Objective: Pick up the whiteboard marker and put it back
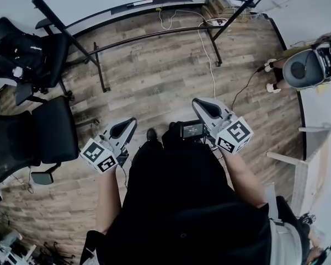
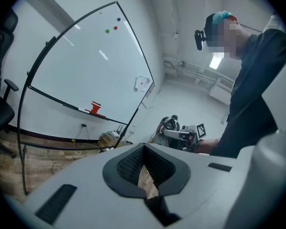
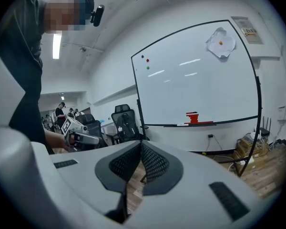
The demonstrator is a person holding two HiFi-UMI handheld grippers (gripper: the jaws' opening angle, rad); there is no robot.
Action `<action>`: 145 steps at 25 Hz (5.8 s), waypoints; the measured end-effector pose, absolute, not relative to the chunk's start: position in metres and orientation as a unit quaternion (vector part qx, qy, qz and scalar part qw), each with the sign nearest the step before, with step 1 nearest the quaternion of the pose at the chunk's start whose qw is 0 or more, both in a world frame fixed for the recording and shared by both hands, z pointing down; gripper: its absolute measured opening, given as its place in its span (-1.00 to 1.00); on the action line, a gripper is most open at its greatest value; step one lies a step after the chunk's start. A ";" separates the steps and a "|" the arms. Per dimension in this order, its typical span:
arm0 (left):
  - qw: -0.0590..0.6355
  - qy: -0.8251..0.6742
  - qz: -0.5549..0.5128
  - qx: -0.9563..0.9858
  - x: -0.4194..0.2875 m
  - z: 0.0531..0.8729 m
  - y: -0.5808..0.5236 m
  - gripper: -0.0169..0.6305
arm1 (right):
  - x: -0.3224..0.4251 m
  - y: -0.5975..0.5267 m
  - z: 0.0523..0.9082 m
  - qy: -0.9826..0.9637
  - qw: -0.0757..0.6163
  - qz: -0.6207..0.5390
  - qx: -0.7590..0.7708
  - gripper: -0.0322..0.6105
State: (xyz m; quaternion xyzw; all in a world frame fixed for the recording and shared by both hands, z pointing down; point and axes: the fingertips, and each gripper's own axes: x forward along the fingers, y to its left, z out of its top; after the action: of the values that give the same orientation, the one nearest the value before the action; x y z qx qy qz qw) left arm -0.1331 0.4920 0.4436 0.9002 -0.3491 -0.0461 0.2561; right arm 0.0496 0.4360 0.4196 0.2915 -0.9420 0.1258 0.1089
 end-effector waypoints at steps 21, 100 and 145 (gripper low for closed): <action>0.283 -0.362 -0.018 0.888 -0.058 0.450 0.357 -0.93 | 0.148 0.315 0.450 -0.934 0.079 0.172 0.302 -0.84; 0.198 -0.489 0.092 0.845 -0.028 0.412 -0.064 -0.93 | 0.116 -0.115 0.416 -0.989 0.044 0.113 0.081 -0.84; 0.030 -0.341 0.533 0.774 -0.136 0.578 -0.114 -0.54 | 0.066 -0.101 0.427 -0.961 0.082 0.133 0.226 -0.84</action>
State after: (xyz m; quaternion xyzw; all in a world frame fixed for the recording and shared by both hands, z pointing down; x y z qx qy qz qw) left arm -0.1358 -0.1141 0.5776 0.7738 -0.3410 0.5330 0.0297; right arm 0.0664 -0.1012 0.4272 0.2262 -0.9614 0.1335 0.0815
